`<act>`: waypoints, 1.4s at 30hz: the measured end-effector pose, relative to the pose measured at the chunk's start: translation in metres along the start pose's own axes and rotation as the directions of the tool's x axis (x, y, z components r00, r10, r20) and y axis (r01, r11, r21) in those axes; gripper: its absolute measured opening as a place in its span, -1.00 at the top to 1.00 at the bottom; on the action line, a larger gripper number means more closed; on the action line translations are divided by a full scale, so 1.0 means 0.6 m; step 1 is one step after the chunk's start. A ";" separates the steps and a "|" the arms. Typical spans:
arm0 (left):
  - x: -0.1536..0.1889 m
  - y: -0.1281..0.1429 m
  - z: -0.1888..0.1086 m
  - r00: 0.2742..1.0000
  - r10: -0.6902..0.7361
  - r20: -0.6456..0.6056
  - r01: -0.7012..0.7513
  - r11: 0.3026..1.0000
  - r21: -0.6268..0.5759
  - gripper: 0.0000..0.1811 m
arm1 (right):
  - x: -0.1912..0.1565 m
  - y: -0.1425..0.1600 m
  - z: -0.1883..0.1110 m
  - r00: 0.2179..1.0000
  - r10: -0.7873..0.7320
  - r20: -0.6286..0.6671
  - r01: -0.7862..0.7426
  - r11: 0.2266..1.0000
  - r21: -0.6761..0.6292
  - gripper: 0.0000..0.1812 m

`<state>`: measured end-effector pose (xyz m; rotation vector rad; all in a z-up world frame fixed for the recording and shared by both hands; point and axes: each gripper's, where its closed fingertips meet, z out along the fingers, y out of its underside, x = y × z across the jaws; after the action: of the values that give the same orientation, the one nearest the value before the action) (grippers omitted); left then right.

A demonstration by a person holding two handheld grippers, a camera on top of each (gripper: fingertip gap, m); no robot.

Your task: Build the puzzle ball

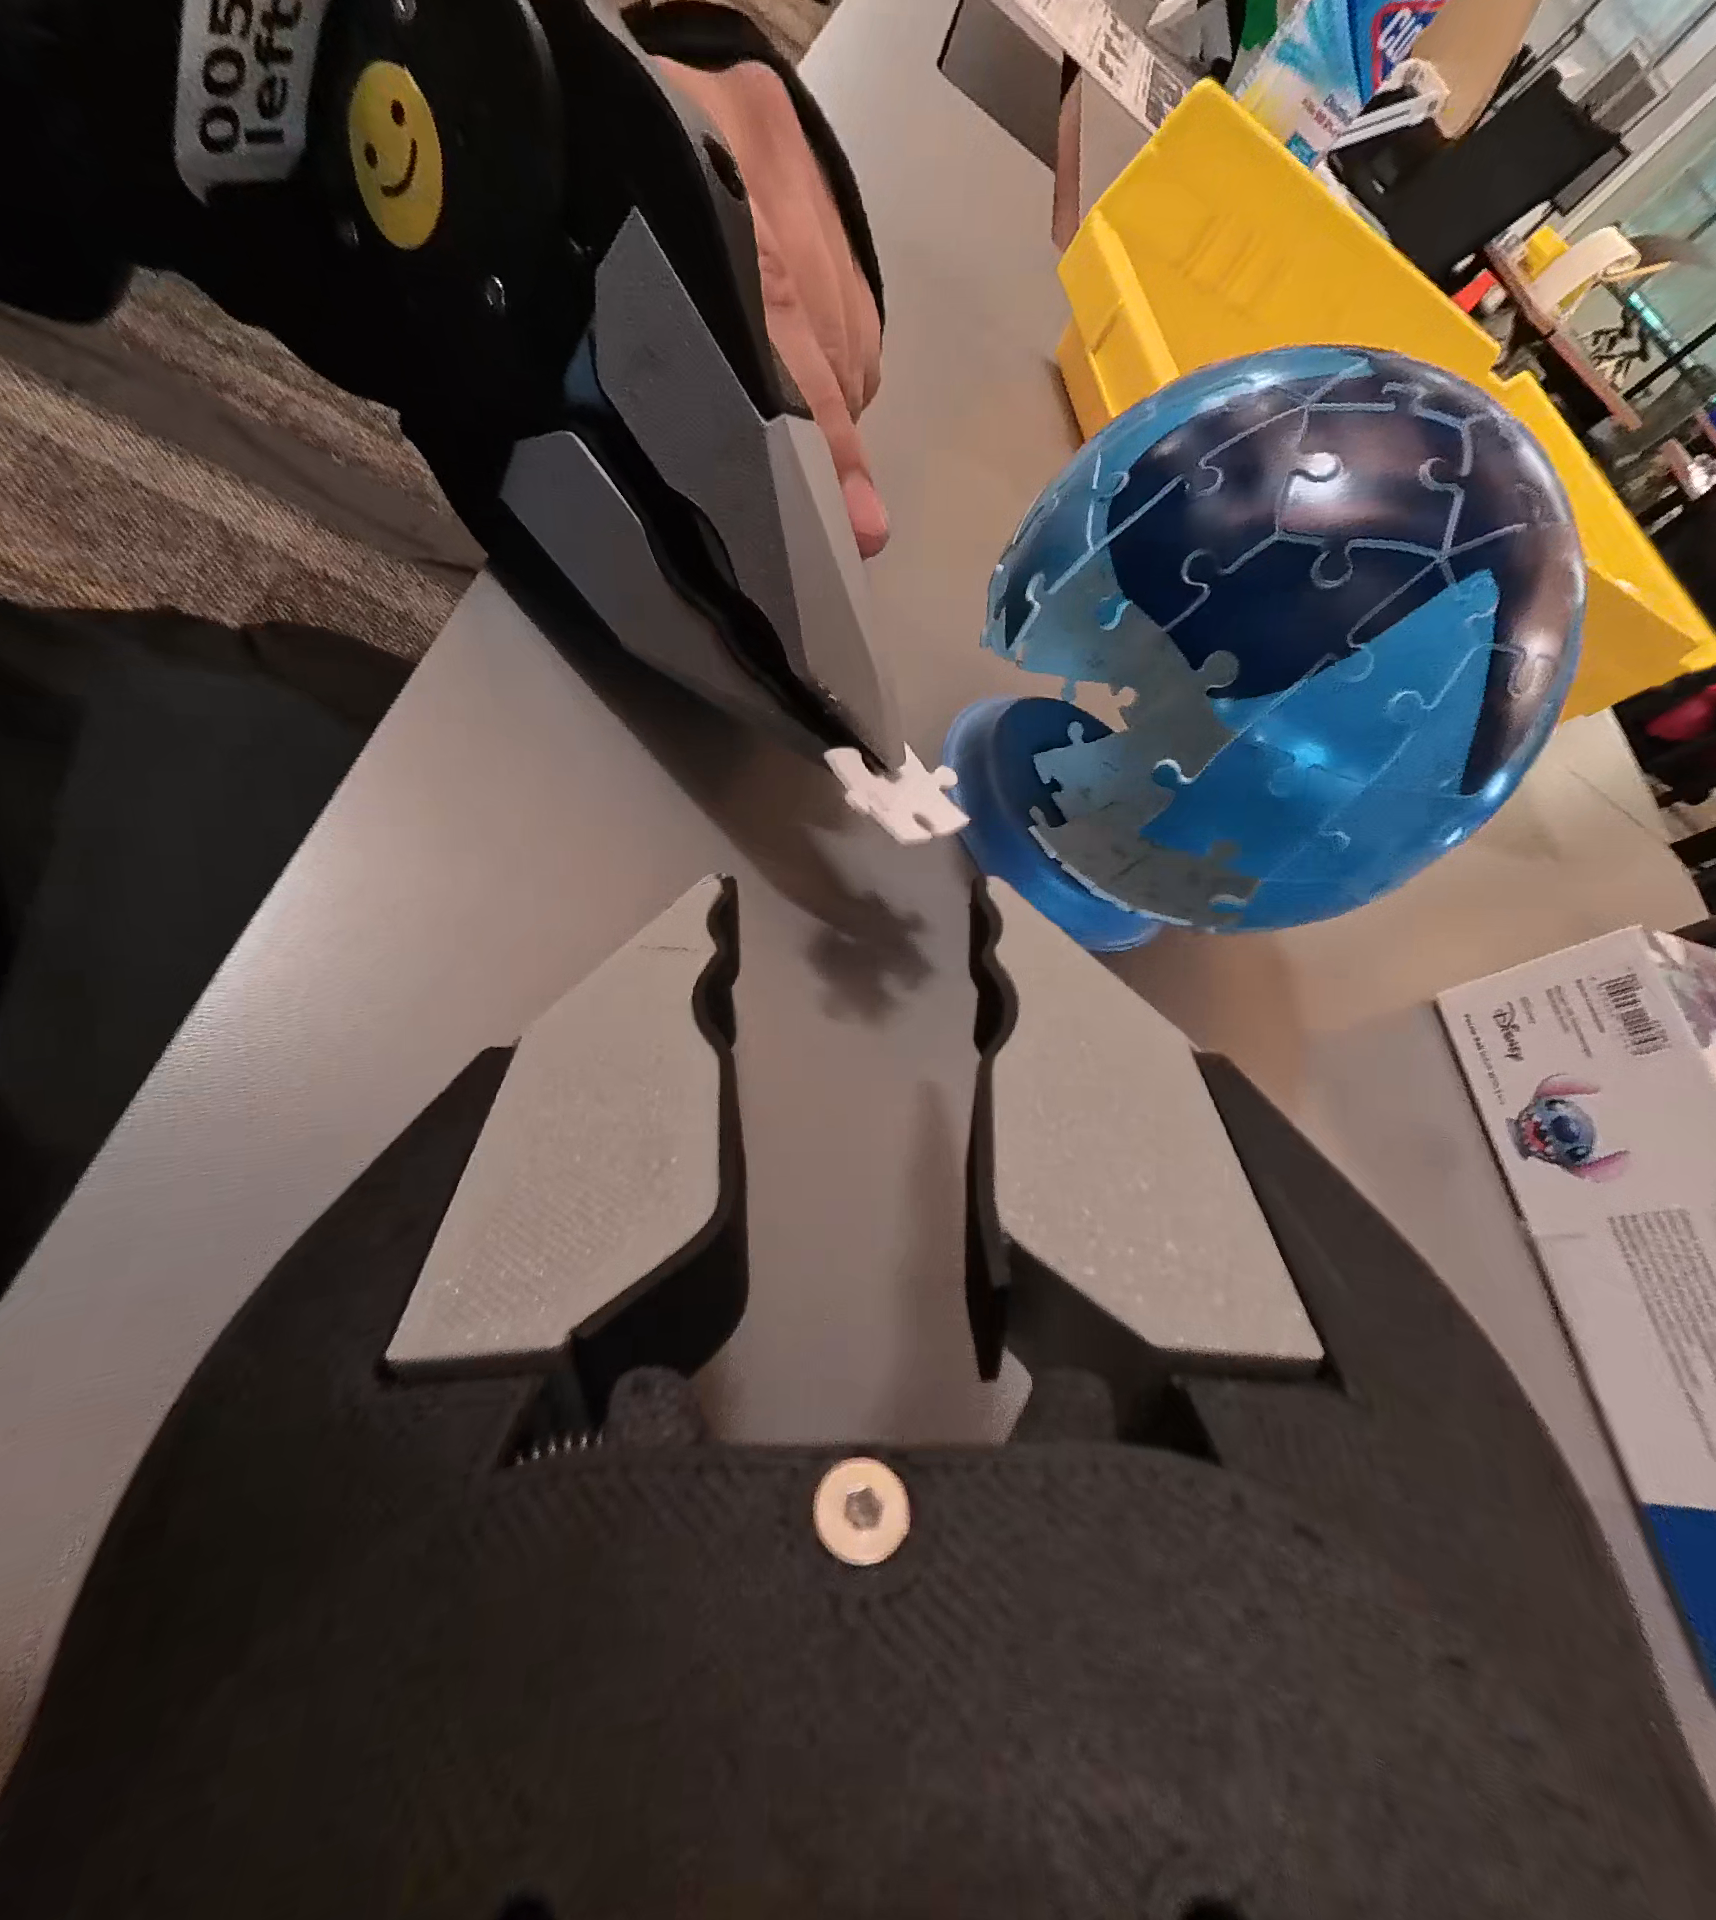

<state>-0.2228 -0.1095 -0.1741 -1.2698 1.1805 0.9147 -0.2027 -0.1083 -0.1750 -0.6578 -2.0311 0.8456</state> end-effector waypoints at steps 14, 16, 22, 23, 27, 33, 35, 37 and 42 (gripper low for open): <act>0.006 0.002 0.002 0.999 -0.024 -0.032 0.024 1.000 -0.003 0.99 | 0.011 -0.018 0.016 0.981 -0.169 -0.099 0.171 0.985 0.003 0.68; 0.006 0.002 0.002 0.999 -0.027 -0.035 0.027 1.000 -0.005 0.99 | 0.005 -0.014 0.018 0.978 -0.185 -0.093 0.184 0.983 -0.012 0.70; 0.009 0.005 0.004 0.998 -0.039 -0.050 0.038 0.999 -0.015 0.99 | 0.000 -0.020 0.014 0.973 -0.205 -0.109 0.205 0.979 -0.015 0.73; 0.009 0.005 0.004 0.998 -0.040 -0.051 0.039 0.999 -0.016 0.99 | 0.002 -0.019 0.014 0.971 -0.208 -0.115 0.207 0.978 -0.019 0.74; 0.009 0.005 0.004 0.998 -0.038 -0.048 0.037 0.999 -0.017 0.99 | 0.005 -0.019 0.012 0.972 -0.201 -0.122 0.200 0.980 -0.019 0.75; 0.008 0.005 0.003 0.998 -0.035 -0.042 0.035 0.999 -0.019 1.00 | 0.013 -0.015 0.011 0.977 -0.171 -0.127 0.170 0.985 -0.018 0.75; 0.008 0.005 0.003 0.999 -0.034 -0.040 0.033 0.999 -0.018 1.00 | 0.014 -0.013 0.013 0.977 -0.168 -0.129 0.166 0.986 -0.025 0.75; 0.007 0.005 0.003 0.999 -0.033 -0.038 0.033 0.999 -0.018 1.00 | 0.014 -0.011 0.015 0.977 -0.169 -0.129 0.166 0.986 -0.033 0.75; 0.007 0.005 0.002 0.999 -0.033 -0.035 0.032 0.999 -0.021 0.99 | 0.015 -0.010 0.015 0.978 -0.166 -0.127 0.162 0.986 -0.035 0.76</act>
<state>-0.2249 -0.1081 -0.1789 -1.3225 1.1775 0.8856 -0.2160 -0.1088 -0.1702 -0.5361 -1.9503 0.6651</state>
